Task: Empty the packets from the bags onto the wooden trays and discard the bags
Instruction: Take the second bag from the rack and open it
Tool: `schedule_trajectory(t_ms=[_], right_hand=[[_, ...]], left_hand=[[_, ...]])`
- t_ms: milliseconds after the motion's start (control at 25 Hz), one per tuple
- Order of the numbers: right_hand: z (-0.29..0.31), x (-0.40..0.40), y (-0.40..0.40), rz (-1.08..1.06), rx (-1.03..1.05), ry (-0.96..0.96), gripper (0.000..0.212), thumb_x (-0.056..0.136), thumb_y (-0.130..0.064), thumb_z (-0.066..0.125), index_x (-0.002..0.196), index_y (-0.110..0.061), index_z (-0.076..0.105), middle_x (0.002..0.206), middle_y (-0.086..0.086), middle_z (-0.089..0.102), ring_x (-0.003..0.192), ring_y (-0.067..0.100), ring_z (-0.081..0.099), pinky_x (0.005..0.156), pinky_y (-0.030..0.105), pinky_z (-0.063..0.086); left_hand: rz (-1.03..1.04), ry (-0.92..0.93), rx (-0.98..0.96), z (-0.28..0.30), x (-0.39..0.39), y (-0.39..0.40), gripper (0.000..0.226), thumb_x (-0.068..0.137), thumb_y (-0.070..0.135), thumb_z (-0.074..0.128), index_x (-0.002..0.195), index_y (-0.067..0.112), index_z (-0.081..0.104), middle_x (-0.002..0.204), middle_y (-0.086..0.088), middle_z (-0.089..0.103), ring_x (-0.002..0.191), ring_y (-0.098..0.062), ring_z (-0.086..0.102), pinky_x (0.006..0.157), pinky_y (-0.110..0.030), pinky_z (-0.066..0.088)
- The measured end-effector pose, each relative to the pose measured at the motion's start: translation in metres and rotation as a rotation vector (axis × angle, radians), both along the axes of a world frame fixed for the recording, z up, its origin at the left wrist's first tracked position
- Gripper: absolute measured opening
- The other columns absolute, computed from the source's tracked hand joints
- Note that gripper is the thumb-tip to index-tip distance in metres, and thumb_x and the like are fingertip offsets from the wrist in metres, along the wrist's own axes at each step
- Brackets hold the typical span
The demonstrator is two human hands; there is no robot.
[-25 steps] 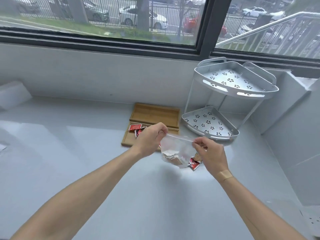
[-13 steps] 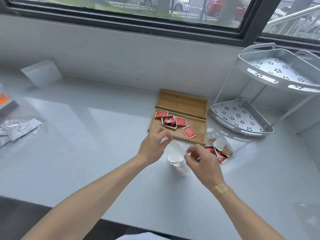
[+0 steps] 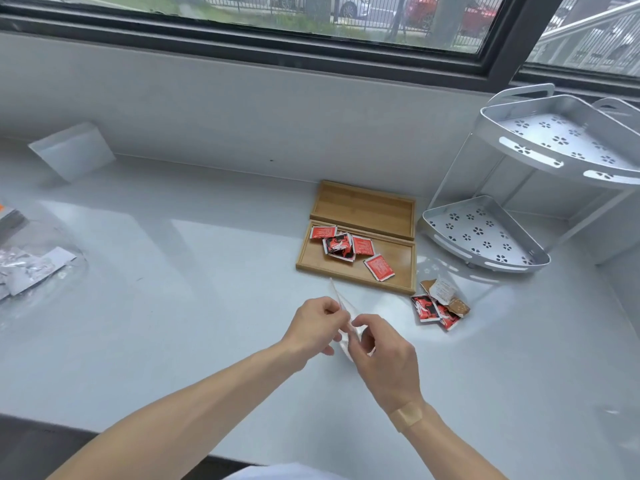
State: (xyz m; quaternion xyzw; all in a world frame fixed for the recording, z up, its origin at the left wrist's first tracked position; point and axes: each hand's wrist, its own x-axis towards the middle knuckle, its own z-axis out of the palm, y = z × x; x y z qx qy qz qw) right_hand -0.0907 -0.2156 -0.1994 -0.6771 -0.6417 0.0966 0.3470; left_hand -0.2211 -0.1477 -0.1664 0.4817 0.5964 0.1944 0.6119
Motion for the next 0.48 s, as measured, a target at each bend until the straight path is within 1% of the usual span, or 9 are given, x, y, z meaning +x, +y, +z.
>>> schedule_trajectory(t_ms=[40, 80, 120, 160, 240, 320, 400, 480], right_hand=[[0.002, 0.000, -0.001, -0.001, -0.024, 0.037, 0.014, 0.081, -0.031, 0.068, 0.091, -0.023, 0.062, 0.058, -0.012, 0.048, 0.053, 0.004, 0.044, 0.049, 0.020, 0.041], [0.005, 0.000, -0.001, -0.004, -0.064, 0.112, 0.017, 0.084, -0.040, 0.062, 0.091, -0.025, 0.062, 0.059, -0.010, 0.053, 0.054, 0.007, 0.050, 0.050, 0.020, 0.043], [0.009, 0.001, 0.001, -0.012, -0.113, 0.215, 0.019, 0.085, -0.044, 0.057, 0.091, -0.026, 0.062, 0.063, -0.009, 0.058, 0.059, 0.009, 0.055, 0.053, 0.021, 0.045], [0.012, 0.003, 0.005, -0.025, -0.167, 0.316, 0.017, 0.086, -0.043, 0.057, 0.090, -0.027, 0.062, 0.069, -0.009, 0.063, 0.064, 0.010, 0.060, 0.056, 0.022, 0.047], [0.017, 0.007, 0.015, -0.036, -0.288, 0.469, 0.005, 0.087, -0.031, 0.062, 0.088, -0.028, 0.066, 0.077, -0.011, 0.069, 0.068, 0.010, 0.063, 0.062, 0.028, 0.053], [0.021, 0.009, 0.024, -0.020, -0.409, 0.575, 0.007, 0.087, -0.023, 0.065, 0.086, -0.028, 0.070, 0.079, -0.008, 0.073, 0.067, 0.014, 0.067, 0.062, 0.036, 0.058], [0.026, 0.010, 0.030, -0.019, -0.514, 0.673, 0.007, 0.087, -0.020, 0.067, 0.085, -0.023, 0.073, 0.079, 0.001, 0.075, 0.065, 0.021, 0.070, 0.058, 0.036, 0.058], [0.032, 0.010, 0.034, -0.021, -0.594, 0.775, 0.007, 0.087, -0.019, 0.068, 0.086, -0.017, 0.074, 0.080, 0.009, 0.076, 0.065, 0.022, 0.071, 0.057, 0.032, 0.057]], left_hand=[[-0.006, -0.013, -0.012, 0.001, -0.002, 0.001, 0.008, 0.085, 0.018, 0.058, 0.080, 0.014, 0.064, 0.079, -0.001, 0.070, 0.072, -0.014, 0.067, 0.055, -0.027, 0.053], [-0.012, -0.026, -0.021, 0.002, -0.005, 0.002, 0.008, 0.086, 0.016, 0.059, 0.081, 0.014, 0.065, 0.079, -0.001, 0.071, 0.072, -0.013, 0.068, 0.053, -0.026, 0.053], [-0.021, -0.036, -0.026, 0.003, -0.008, 0.003, 0.008, 0.087, 0.016, 0.061, 0.082, 0.014, 0.067, 0.080, -0.001, 0.071, 0.072, -0.012, 0.069, 0.052, -0.025, 0.052], [-0.030, -0.041, -0.030, 0.003, -0.011, 0.005, 0.008, 0.088, 0.018, 0.063, 0.084, 0.013, 0.068, 0.080, -0.001, 0.072, 0.070, -0.011, 0.069, 0.051, -0.023, 0.051], [-0.050, -0.042, -0.034, 0.005, -0.014, 0.009, 0.009, 0.088, 0.021, 0.066, 0.084, 0.013, 0.068, 0.078, 0.000, 0.074, 0.067, -0.009, 0.067, 0.051, -0.021, 0.050], [-0.082, -0.045, -0.036, 0.005, -0.014, 0.011, 0.011, 0.088, 0.022, 0.066, 0.081, 0.014, 0.066, 0.076, 0.001, 0.074, 0.067, -0.008, 0.067, 0.052, -0.020, 0.049], [-0.116, -0.047, -0.025, 0.003, -0.014, 0.013, 0.013, 0.086, 0.022, 0.066, 0.077, 0.014, 0.064, 0.072, 0.001, 0.073, 0.066, -0.009, 0.066, 0.055, -0.021, 0.049], [-0.139, -0.034, 0.010, 0.001, -0.014, 0.013, 0.015, 0.086, 0.023, 0.067, 0.075, 0.014, 0.063, 0.069, 0.002, 0.071, 0.065, -0.010, 0.064, 0.055, -0.022, 0.049]])
